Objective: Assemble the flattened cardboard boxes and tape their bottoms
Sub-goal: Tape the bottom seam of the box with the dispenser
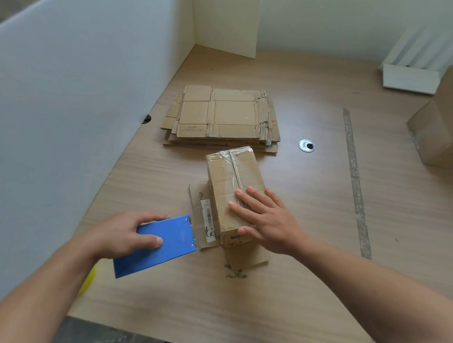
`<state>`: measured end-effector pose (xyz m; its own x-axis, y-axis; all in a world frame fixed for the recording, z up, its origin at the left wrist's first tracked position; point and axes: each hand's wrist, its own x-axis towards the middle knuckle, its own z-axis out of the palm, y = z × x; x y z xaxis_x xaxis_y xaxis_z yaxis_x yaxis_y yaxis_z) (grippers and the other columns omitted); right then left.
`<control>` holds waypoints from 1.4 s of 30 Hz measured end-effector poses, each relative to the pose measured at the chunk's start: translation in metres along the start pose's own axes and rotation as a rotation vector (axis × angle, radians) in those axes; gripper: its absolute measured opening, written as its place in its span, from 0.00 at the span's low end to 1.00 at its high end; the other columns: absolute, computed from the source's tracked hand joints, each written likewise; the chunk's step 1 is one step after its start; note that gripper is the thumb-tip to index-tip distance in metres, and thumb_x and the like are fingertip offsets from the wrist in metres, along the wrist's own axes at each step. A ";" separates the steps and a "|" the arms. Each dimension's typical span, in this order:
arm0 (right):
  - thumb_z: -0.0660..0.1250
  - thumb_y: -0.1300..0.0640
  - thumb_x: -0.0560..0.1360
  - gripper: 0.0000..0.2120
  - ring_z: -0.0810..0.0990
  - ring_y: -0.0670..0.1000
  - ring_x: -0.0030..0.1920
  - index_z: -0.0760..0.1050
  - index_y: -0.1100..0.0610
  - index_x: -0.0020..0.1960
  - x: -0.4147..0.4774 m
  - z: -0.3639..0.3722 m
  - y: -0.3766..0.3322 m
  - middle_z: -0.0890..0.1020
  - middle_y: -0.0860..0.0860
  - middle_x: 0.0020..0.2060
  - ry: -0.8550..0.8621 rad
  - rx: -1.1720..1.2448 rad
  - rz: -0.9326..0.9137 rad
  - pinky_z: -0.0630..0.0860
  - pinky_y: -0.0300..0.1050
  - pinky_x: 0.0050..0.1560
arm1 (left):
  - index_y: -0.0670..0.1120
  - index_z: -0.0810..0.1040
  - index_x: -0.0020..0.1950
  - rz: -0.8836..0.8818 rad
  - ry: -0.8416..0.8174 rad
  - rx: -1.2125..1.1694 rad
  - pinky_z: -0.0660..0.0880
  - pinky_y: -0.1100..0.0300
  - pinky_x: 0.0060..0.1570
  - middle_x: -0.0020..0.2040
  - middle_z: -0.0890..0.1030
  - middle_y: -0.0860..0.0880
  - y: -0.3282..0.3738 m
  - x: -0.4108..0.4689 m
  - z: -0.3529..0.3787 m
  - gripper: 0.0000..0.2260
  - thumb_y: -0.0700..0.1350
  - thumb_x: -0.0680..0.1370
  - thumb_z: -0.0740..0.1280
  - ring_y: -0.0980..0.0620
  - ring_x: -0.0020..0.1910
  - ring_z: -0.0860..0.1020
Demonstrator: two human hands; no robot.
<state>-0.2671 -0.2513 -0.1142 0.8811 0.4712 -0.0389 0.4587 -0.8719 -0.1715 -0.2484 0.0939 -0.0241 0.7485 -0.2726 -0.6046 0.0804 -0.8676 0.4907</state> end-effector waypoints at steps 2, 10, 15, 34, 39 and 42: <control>0.42 0.32 0.79 0.29 0.42 0.45 0.79 0.46 0.38 0.78 0.000 0.001 0.000 0.50 0.42 0.79 -0.002 0.007 -0.004 0.38 0.50 0.78 | 0.69 0.75 0.61 -0.004 0.040 0.073 0.72 0.64 0.48 0.53 0.80 0.64 0.007 0.010 0.009 0.21 0.59 0.68 0.69 0.63 0.50 0.77; 0.42 0.32 0.80 0.28 0.36 0.43 0.78 0.42 0.36 0.77 0.002 -0.002 -0.003 0.45 0.39 0.79 -0.039 0.056 0.023 0.29 0.45 0.75 | 0.69 0.70 0.65 -0.016 0.210 0.318 0.74 0.55 0.47 0.50 0.78 0.58 0.043 0.038 0.037 0.25 0.60 0.68 0.63 0.51 0.51 0.76; 0.49 0.37 0.83 0.26 0.40 0.42 0.79 0.50 0.38 0.79 0.005 -0.002 -0.007 0.50 0.39 0.79 0.000 0.177 0.052 0.34 0.47 0.76 | 0.68 0.71 0.64 -0.036 0.253 0.372 0.72 0.54 0.48 0.57 0.80 0.56 0.062 0.046 0.046 0.23 0.58 0.68 0.62 0.47 0.56 0.77; 0.59 0.51 0.84 0.21 0.50 0.44 0.79 0.65 0.46 0.77 -0.002 -0.021 -0.020 0.61 0.41 0.78 0.063 0.541 0.193 0.40 0.48 0.78 | 0.57 0.73 0.62 -0.060 0.436 0.516 0.69 0.55 0.41 0.52 0.82 0.49 0.087 0.047 0.095 0.13 0.56 0.79 0.60 0.44 0.51 0.80; 0.64 0.56 0.82 0.24 0.50 0.47 0.80 0.65 0.48 0.77 -0.010 -0.022 -0.017 0.60 0.46 0.79 0.157 0.634 0.233 0.46 0.45 0.78 | 0.65 0.61 0.75 -0.090 0.469 0.403 0.73 0.54 0.46 0.57 0.82 0.49 0.046 0.043 0.088 0.23 0.61 0.79 0.59 0.43 0.55 0.79; 0.67 0.57 0.80 0.27 0.48 0.47 0.80 0.65 0.48 0.77 -0.012 -0.021 -0.016 0.57 0.47 0.79 0.302 0.754 0.380 0.49 0.43 0.77 | 0.63 0.57 0.77 -0.153 0.478 0.305 0.74 0.54 0.45 0.57 0.82 0.49 0.023 0.044 0.085 0.25 0.59 0.80 0.59 0.44 0.53 0.79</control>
<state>-0.2831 -0.2461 -0.0907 0.9996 0.0210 0.0176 0.0266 -0.5929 -0.8048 -0.2692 0.0269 -0.0928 0.9626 0.0217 -0.2700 0.0711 -0.9821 0.1746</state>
